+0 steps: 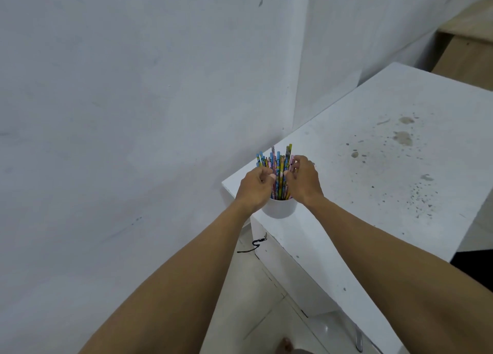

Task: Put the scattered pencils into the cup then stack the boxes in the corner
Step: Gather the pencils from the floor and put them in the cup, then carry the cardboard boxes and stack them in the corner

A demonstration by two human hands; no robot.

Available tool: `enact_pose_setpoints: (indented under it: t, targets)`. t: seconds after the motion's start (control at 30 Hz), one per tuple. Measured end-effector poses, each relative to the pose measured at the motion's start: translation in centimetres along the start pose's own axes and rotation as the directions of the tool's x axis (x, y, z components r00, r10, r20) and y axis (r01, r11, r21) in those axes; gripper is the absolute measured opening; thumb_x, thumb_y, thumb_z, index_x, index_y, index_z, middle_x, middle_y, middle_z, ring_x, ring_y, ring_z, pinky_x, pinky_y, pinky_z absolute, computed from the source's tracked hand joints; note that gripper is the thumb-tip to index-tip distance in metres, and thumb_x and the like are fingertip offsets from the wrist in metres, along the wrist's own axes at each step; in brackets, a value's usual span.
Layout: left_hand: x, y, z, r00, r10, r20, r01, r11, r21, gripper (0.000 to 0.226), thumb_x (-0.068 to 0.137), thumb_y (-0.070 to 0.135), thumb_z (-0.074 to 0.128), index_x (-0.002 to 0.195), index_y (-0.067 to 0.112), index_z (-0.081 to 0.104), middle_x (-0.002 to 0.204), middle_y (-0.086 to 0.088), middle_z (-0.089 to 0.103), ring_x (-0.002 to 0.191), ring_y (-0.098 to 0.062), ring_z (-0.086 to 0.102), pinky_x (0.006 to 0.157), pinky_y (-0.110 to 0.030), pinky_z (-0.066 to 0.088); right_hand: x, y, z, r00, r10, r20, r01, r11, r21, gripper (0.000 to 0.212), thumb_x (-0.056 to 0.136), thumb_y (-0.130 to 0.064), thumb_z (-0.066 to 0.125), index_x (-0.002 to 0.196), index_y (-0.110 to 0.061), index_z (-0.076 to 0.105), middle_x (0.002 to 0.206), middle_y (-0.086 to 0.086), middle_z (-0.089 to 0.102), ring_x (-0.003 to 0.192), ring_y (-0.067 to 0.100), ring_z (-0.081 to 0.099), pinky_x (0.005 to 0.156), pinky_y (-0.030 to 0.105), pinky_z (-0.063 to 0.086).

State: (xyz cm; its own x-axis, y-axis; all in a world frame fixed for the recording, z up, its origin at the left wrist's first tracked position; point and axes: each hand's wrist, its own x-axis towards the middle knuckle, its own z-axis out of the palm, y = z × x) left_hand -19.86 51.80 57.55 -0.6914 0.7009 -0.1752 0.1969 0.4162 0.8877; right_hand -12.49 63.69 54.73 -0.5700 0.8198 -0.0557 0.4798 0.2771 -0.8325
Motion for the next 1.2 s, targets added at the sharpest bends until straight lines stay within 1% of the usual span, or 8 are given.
enact_pose_setpoints:
  t: [0.13,0.27,0.4,0.47,0.57,0.73,0.9,1.2]
  targets:
    - [-0.4,0.5,0.2,1.0,0.006,0.025,-0.006,1.0,-0.005,0.027,0.096,0.026,0.05,0.118,0.014,0.06,0.117,-0.002,0.064,0.106,-0.018,0.058,0.089,-0.028,0.045,-0.8,-0.4,-0.6,0.999,-0.042,-0.001,0.042,0.999,-0.01,0.041,0.095,-0.013,0.054,0.134,-0.014,0.044,0.13,0.01,0.045,0.109,0.025,0.058,0.097,0.039,0.049]
    - [-1.6,0.5,0.3,0.998,0.038,0.043,-0.04,0.999,0.034,0.024,0.096,0.027,0.05,0.113,0.016,0.061,0.112,-0.003,0.064,0.103,-0.019,0.057,0.083,-0.025,0.041,-2.7,-0.6,-1.1,0.993,-0.113,0.037,0.115,0.992,-0.059,0.035,0.094,-0.017,0.056,0.129,-0.013,0.051,0.126,0.009,0.051,0.111,0.022,0.055,0.095,0.034,0.048]
    - [-3.3,0.5,0.0,0.99,0.113,0.08,-0.122,0.986,0.113,0.022,0.095,0.025,0.051,0.112,0.015,0.061,0.112,-0.003,0.066,0.104,-0.02,0.059,0.087,-0.029,0.046,-5.5,-0.7,-1.4,0.972,-0.225,0.066,0.232,0.963,-0.138,0.031,0.093,-0.016,0.057,0.123,-0.01,0.057,0.125,0.011,0.054,0.114,0.026,0.054,0.093,0.031,0.043]
    - [-4.8,0.4,-0.5,0.977,0.185,0.105,-0.202,0.962,0.183,0.021,0.095,0.024,0.05,0.112,0.016,0.06,0.113,-0.003,0.064,0.104,-0.021,0.058,0.086,-0.029,0.044,-7.4,-0.6,-1.5,0.953,-0.295,0.073,0.303,0.92,-0.247,0.032,0.093,-0.021,0.058,0.124,-0.013,0.058,0.126,0.011,0.054,0.116,0.027,0.053,0.094,0.037,0.044]
    - [-7.9,-0.7,-1.8,0.932,0.323,0.165,-0.362,0.858,0.364,0.027,0.096,0.025,0.049,0.121,0.02,0.055,0.122,-0.003,0.06,0.109,-0.022,0.055,0.094,-0.038,0.043,-11.4,-0.4,-1.1,0.933,-0.345,0.106,0.349,0.787,-0.509,0.045,0.093,-0.031,0.058,0.135,-0.021,0.049,0.138,0.005,0.047,0.131,0.024,0.039,0.104,0.04,0.033]
    - [-13.2,-3.4,-4.3,0.882,0.417,0.218,-0.469,0.739,0.484,0.034,0.096,0.029,0.052,0.128,0.019,0.053,0.132,0.0,0.057,0.12,-0.02,0.052,0.105,-0.041,0.038,-18.3,0.6,-0.1,0.937,-0.302,0.175,0.34,0.675,-0.654,0.056,0.094,-0.036,0.055,0.145,-0.021,0.038,0.155,0.005,0.03,0.148,0.028,0.013,0.117,0.045,0.013]
    - [-19.7,-6.8,-5.2,0.899,0.349,0.264,-0.436,0.766,0.472,0.034,0.096,0.033,0.05,0.127,0.019,0.054,0.131,0.0,0.057,0.115,-0.02,0.055,0.106,-0.043,0.038,-25.8,2.4,1.4,0.96,-0.215,0.182,0.281,0.699,-0.657,0.056,0.096,-0.036,0.053,0.147,-0.023,0.035,0.158,0.004,0.025,0.149,0.027,0.008,0.118,0.046,0.01]
    - [-30.0,-11.5,-3.0,0.853,0.262,0.451,-0.478,0.738,0.476,0.034,0.098,0.032,0.047,0.128,0.019,0.052,0.132,-0.001,0.057,0.119,-0.021,0.053,0.106,-0.041,0.036,-38.0,6.1,0.9,0.968,-0.028,0.249,0.19,0.731,-0.656,0.051,0.096,-0.04,0.05,0.144,-0.025,0.039,0.156,0.001,0.027,0.149,0.024,0.01,0.119,0.044,0.009]
